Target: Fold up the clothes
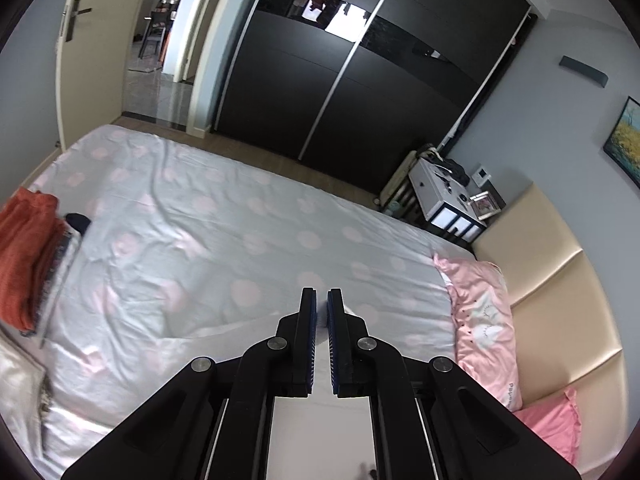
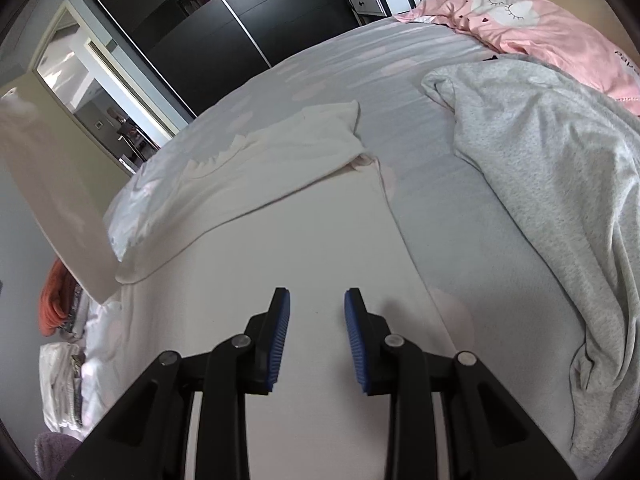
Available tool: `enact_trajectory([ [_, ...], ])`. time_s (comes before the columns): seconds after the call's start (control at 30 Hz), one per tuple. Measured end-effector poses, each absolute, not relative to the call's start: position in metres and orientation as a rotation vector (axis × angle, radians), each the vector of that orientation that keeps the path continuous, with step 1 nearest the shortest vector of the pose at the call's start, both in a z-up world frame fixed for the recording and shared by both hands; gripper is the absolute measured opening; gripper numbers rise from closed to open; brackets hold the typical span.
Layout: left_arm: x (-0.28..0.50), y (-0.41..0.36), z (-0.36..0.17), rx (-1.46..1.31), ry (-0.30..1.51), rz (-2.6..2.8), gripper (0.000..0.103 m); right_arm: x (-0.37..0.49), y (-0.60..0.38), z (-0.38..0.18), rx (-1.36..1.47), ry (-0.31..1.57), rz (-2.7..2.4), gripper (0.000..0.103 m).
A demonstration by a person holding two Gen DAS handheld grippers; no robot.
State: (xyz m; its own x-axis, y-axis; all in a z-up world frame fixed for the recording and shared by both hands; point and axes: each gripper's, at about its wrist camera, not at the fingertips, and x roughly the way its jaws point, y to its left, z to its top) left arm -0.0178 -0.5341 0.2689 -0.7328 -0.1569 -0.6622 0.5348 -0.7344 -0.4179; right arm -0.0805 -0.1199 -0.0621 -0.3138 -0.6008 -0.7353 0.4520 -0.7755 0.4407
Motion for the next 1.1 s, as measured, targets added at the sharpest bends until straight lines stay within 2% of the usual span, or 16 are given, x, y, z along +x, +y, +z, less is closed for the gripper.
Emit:
enact_trajectory([
  [0.27, -0.107, -0.454, 0.227, 0.918, 0.905, -2.553, 0.001, -0.094, -0.105, -0.064, 1.312, -0.296, -2.087, 0.028],
  [0.4, -0.153, -0.421, 0.178, 1.050, 0.887, -2.553, 0.001, -0.101, -0.095, -0.067, 1.341, -0.346, -2.073, 0.028],
  [0.5, -0.177, -0.399, 0.141, 1.187, 0.841, -2.560, 0.001, -0.108, -0.093, -0.077, 1.382, -0.358, -2.056, 0.028],
  [0.6, -0.186, -0.381, 0.113, 1.299, 0.710, -2.577, 0.001, -0.117, -0.089, -0.089, 1.429, -0.409, -2.024, 0.028],
  [0.77, -0.157, -0.389, 0.078, 1.357, 0.498, -2.539, 0.003, -0.124, -0.091, -0.093, 1.410, -0.463, -1.989, 0.028],
  [0.9, -0.095, -0.429, 0.045, 1.291, 0.393, -2.458, 0.003, -0.125, -0.093, -0.089, 1.370, -0.513, -1.956, 0.028],
  [1.0, -0.050, -0.469, 0.017, 1.234, 0.380, -2.376, 0.003, -0.127, -0.099, -0.088, 1.366, -0.540, -1.927, 0.028],
  [1.1, -0.008, -0.511, -0.004, 1.161, 0.401, -2.288, 0.003, -0.131, -0.110, -0.087, 1.376, -0.558, -1.886, 0.033],
])
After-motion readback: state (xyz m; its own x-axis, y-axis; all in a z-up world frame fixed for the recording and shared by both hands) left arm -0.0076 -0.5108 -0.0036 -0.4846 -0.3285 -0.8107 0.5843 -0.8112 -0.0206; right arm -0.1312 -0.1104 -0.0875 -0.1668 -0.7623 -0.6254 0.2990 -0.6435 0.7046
